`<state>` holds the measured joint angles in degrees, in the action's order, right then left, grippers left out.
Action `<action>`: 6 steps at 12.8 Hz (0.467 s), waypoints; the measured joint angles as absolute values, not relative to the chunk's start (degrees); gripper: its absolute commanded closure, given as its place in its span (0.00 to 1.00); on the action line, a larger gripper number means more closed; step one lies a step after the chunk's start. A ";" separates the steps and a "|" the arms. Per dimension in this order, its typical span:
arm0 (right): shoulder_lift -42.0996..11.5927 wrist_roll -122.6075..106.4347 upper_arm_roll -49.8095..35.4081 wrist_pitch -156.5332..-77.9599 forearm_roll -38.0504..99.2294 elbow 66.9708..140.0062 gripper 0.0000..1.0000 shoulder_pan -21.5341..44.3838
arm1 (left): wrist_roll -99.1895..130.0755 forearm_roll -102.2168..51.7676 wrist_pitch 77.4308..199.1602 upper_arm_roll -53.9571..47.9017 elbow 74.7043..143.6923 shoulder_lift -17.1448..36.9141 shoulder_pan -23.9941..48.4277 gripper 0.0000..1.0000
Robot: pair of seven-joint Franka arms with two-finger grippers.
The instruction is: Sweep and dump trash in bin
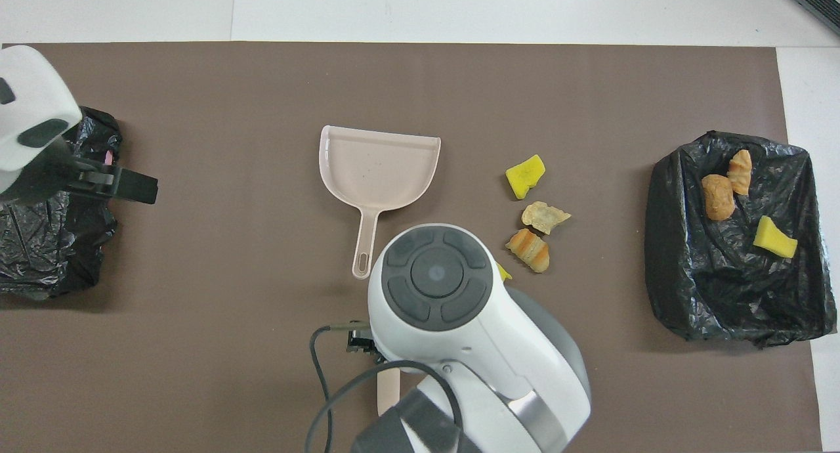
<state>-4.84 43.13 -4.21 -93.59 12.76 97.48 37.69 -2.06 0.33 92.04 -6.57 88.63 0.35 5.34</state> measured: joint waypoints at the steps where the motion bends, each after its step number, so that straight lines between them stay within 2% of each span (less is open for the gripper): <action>1: -2.70 43.43 -4.24 -95.57 14.88 101.76 0.00 38.74 | -0.40 0.33 94.38 -7.97 90.12 0.98 5.68 0.00; 4: 2.91 45.19 -4.26 -104.85 19.23 115.49 0.00 41.96 | 3.67 0.33 99.52 -12.25 93.11 3.77 6.06 0.00; 6: 4.13 48.70 -4.32 -108.87 19.62 120.80 0.00 44.84 | 7.31 0.33 103.28 -14.42 95.25 5.34 6.92 0.00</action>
<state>4.13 48.70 -4.32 -108.87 19.62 120.80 44.84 7.31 0.33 103.28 -14.42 95.25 5.34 6.92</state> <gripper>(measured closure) 0.000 0.000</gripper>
